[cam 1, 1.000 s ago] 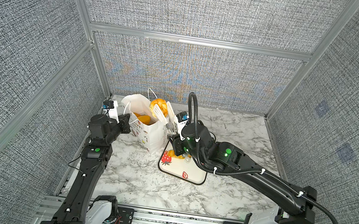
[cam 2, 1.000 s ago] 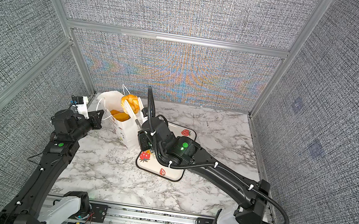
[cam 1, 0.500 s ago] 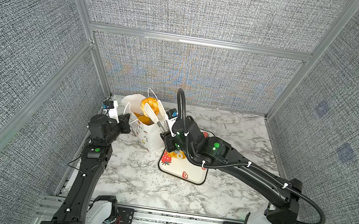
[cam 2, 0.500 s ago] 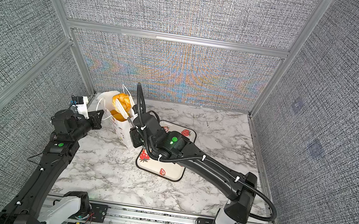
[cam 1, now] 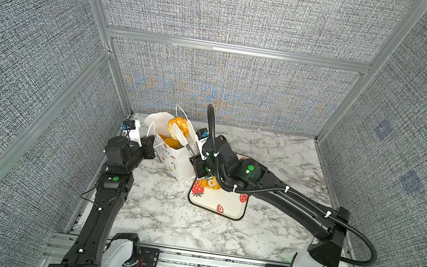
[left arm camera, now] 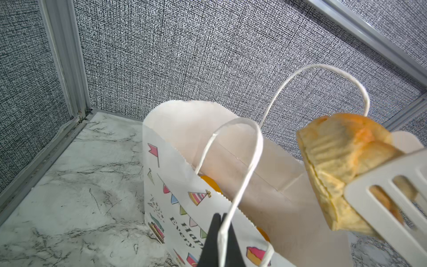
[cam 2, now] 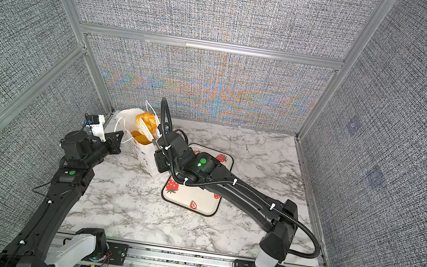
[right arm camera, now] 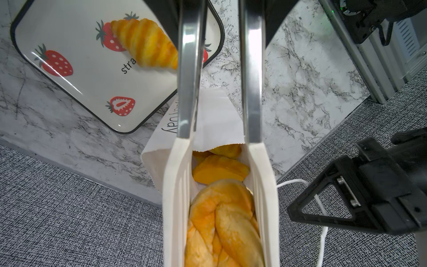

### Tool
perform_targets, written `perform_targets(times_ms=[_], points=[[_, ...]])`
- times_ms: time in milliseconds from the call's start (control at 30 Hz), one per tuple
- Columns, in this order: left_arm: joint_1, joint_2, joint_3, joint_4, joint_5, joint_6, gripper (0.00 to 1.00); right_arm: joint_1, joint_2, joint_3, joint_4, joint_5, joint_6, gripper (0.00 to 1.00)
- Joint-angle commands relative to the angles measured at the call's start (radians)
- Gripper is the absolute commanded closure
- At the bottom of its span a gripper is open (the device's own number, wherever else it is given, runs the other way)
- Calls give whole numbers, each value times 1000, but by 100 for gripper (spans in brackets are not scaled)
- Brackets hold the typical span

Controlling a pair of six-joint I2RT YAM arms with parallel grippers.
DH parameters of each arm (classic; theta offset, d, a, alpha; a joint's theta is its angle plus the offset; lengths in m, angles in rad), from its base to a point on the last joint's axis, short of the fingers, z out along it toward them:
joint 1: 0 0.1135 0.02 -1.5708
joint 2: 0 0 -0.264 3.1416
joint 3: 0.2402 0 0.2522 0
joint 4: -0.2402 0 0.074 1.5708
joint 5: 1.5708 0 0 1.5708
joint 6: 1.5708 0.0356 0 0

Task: Pack bread into a paper bag
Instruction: Place the bread in the paper bag.

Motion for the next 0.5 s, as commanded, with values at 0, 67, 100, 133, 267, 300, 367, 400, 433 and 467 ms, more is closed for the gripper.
perform_targets(times_ms=[0, 67, 100, 133, 267, 300, 367, 400, 433, 467], points=[[1, 0, -2, 20, 8, -2, 100, -6, -2, -7, 40, -4, 19, 60], [0, 2, -3, 21, 10, -4, 100, -10, -2, -14, 41, -7, 23, 60], [0, 2, -2, 22, 10, -4, 100, -11, -1, -18, 43, -9, 25, 60], [0, 2, -2, 22, 11, -4, 100, -11, -1, -21, 43, -11, 28, 59], [0, 5, -3, 21, 12, -4, 100, -17, 2, -37, 47, -16, 39, 58], [0, 5, -2, 21, 12, -6, 100, -18, 3, -40, 48, -16, 41, 58], [0, 2, -2, 21, 12, -6, 100, -19, 3, -46, 48, -18, 45, 57], [0, 3, -2, 21, 12, -5, 100, -19, 2, -49, 51, -20, 46, 57], [0, 3, -3, 21, 12, -6, 100, -21, -1, -53, 55, -20, 46, 57], [0, 2, -2, 21, 11, -4, 100, -19, -2, -58, 58, -21, 48, 56]])
